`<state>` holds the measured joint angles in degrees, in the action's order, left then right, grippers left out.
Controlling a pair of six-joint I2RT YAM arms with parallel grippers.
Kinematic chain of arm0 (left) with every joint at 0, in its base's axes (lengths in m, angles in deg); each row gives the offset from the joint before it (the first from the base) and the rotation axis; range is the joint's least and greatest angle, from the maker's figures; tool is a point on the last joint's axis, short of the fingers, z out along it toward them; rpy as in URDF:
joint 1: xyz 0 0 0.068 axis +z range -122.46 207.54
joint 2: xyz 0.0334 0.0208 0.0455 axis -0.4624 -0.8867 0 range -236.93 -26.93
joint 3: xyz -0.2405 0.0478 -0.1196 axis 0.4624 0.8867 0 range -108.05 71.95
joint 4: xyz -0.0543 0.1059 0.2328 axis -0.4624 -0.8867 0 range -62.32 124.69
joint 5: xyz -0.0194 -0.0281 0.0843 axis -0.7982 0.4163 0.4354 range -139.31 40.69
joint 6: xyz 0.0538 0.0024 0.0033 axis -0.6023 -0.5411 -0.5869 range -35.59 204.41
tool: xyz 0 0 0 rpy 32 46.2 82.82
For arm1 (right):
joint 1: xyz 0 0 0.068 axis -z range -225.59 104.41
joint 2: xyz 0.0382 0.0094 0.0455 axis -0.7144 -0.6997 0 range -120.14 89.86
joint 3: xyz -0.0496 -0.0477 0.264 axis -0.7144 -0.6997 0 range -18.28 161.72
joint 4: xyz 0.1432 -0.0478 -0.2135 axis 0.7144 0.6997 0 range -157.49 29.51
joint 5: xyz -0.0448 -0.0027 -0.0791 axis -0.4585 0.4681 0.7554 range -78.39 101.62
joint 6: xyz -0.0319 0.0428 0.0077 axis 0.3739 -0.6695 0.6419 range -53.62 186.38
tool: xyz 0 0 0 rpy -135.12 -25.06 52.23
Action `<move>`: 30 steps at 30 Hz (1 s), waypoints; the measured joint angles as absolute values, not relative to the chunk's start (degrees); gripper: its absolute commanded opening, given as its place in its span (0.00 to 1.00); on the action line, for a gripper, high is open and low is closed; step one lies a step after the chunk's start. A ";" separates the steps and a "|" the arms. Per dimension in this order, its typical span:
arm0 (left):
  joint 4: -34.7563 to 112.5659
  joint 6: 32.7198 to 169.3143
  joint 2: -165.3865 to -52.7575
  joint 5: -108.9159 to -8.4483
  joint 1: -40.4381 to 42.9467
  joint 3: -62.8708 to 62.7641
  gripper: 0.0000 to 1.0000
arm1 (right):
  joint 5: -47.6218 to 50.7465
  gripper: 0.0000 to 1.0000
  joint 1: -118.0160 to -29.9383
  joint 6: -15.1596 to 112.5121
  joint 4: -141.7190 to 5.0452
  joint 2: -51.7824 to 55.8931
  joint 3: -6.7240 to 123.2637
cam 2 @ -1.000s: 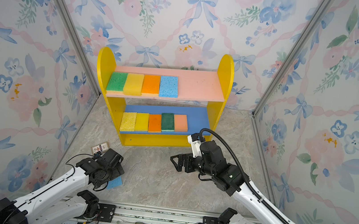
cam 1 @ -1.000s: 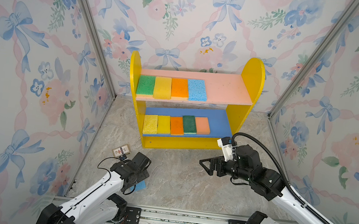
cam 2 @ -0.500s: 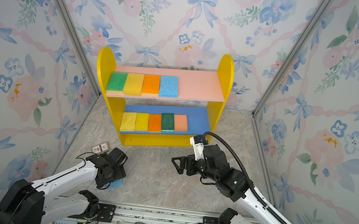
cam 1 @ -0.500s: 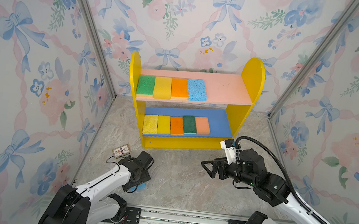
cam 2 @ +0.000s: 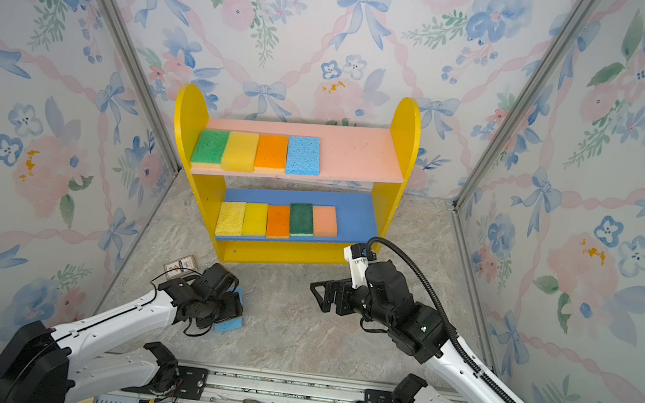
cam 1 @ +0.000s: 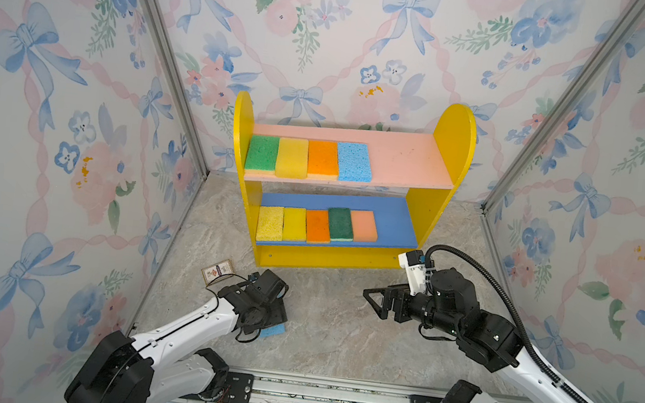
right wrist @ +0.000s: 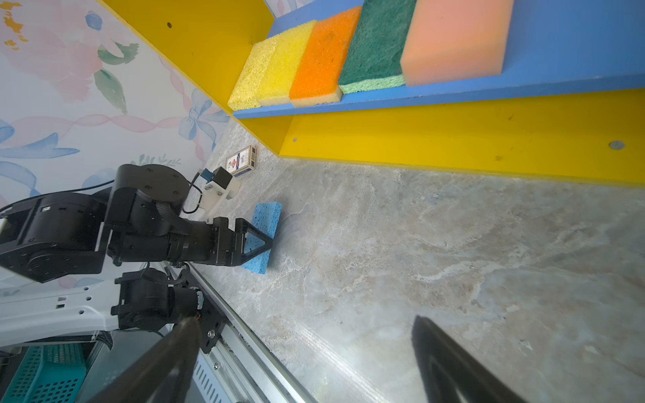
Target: Place and organize the cleaning sponges onto the shelf
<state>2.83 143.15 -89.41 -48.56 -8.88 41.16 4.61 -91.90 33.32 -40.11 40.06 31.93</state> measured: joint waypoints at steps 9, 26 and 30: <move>12.97 141.66 -107.77 -49.13 -32.51 25.95 0.81 | 4.50 0.97 -90.78 29.95 -35.63 41.06 29.18; 14.11 124.49 -104.51 -42.09 -32.90 23.26 0.85 | 0.74 0.97 -83.96 22.26 -29.95 40.56 21.64; 15.96 124.94 -100.82 -45.17 -27.31 26.58 0.79 | 0.83 0.87 -91.61 16.57 -37.25 36.06 15.23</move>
<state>15.96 124.94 -100.82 -45.17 -27.31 26.58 0.83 -91.61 16.57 -37.25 36.06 15.23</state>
